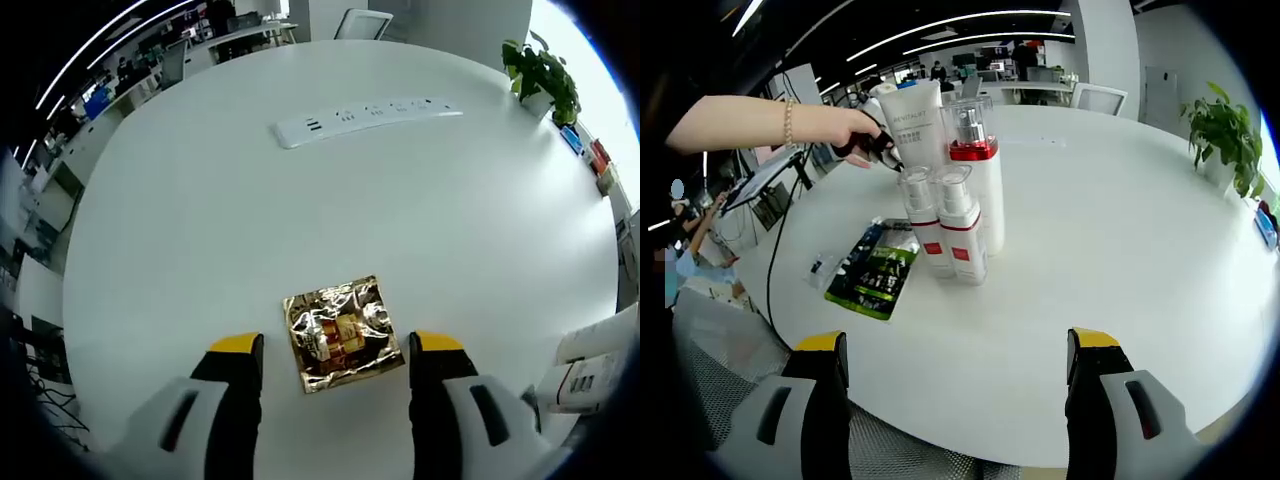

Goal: Arrange the skincare products in the storage area until every visible bottle or jar stands upright without overlapping.

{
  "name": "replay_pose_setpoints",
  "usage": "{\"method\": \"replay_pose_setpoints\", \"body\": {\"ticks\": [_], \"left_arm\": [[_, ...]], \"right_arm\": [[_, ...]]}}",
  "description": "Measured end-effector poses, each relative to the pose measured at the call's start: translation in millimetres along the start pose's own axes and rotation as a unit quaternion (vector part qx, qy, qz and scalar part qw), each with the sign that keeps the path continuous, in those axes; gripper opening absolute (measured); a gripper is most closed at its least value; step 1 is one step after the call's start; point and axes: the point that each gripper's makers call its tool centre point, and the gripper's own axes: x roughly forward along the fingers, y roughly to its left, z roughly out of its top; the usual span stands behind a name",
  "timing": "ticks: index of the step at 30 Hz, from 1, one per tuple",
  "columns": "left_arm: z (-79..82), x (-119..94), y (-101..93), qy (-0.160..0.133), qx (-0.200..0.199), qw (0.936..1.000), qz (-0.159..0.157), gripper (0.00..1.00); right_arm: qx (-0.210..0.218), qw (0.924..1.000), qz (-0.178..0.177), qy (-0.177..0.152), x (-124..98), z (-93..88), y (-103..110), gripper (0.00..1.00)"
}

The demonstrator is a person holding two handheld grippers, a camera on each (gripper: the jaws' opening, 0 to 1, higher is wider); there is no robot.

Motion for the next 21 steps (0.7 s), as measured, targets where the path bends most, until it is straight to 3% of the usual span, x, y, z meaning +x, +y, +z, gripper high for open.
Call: {"method": "replay_pose_setpoints", "body": {"ticks": [5,15,21], "left_arm": [[-0.1,-3,-1.8,-0.002,0.004,1.0000,-0.009,0.44],[-2.9,-9,-3.9,-0.005,0.023,0.9997,-0.012,0.43],[2.9,-15,0.5,-0.014,0.065,0.9977,-0.011,0.43]], "right_arm": [[0.000,1.0000,0.003,0.000,0,0.1,1,0.90],[-0.004,1.0000,0.006,0.001,1,0.6,3,0.90],[-0.013,0.9998,0.014,0.000,1,1.3,7,0.90]]}}
